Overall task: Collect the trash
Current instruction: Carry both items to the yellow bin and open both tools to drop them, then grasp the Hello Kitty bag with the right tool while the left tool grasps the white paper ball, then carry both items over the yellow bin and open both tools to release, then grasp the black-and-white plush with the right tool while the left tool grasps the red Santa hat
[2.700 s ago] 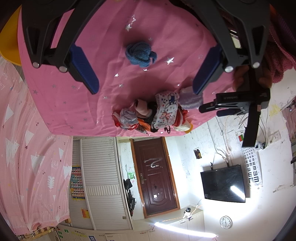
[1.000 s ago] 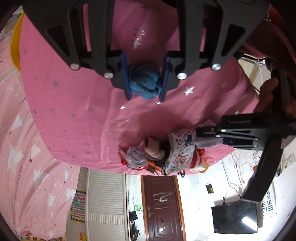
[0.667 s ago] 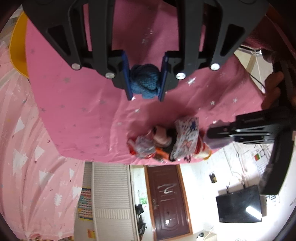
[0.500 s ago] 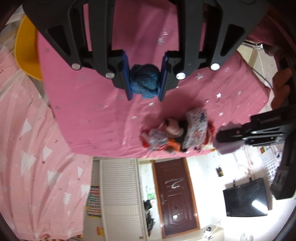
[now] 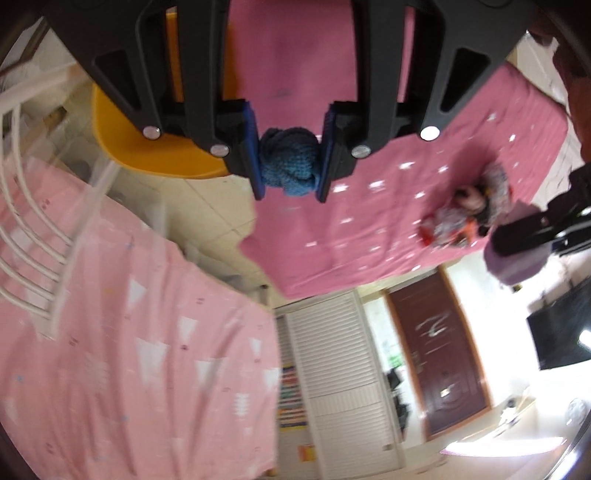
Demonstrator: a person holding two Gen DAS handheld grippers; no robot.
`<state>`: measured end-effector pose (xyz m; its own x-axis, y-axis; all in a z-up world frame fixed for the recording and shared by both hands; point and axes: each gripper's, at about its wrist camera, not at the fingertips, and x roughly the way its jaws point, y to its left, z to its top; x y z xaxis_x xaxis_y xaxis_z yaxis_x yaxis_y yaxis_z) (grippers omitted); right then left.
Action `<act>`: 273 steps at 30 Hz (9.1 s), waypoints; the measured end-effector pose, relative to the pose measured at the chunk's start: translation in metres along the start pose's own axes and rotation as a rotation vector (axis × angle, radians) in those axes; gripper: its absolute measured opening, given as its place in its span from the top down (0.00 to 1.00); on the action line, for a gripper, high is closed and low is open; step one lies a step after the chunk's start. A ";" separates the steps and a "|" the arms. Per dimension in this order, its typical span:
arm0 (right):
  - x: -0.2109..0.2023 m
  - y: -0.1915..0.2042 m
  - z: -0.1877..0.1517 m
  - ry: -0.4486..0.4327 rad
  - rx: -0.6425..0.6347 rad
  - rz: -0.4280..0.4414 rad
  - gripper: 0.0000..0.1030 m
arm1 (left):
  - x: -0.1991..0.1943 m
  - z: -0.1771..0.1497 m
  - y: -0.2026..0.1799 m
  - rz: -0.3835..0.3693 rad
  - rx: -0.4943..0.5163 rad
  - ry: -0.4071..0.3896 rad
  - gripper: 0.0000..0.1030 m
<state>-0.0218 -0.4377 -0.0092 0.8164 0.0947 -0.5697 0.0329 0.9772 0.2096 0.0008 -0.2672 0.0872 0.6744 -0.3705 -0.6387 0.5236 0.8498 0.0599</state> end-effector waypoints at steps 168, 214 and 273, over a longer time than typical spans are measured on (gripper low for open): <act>-0.012 0.096 0.003 0.022 -0.030 0.283 0.79 | -0.012 -0.005 0.152 0.013 -0.326 0.116 0.57; -0.006 -0.125 -0.029 0.047 0.322 -0.164 0.64 | 0.097 0.046 -0.113 -0.313 -0.105 0.271 0.44; 0.065 0.191 0.005 0.189 -0.196 0.251 0.39 | 0.002 -0.083 0.261 0.099 -0.490 0.223 0.31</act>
<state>0.0409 -0.2459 -0.0021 0.6634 0.3520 -0.6603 -0.2810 0.9351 0.2161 0.0954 -0.0149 0.0383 0.5534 -0.2369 -0.7985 0.1235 0.9714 -0.2027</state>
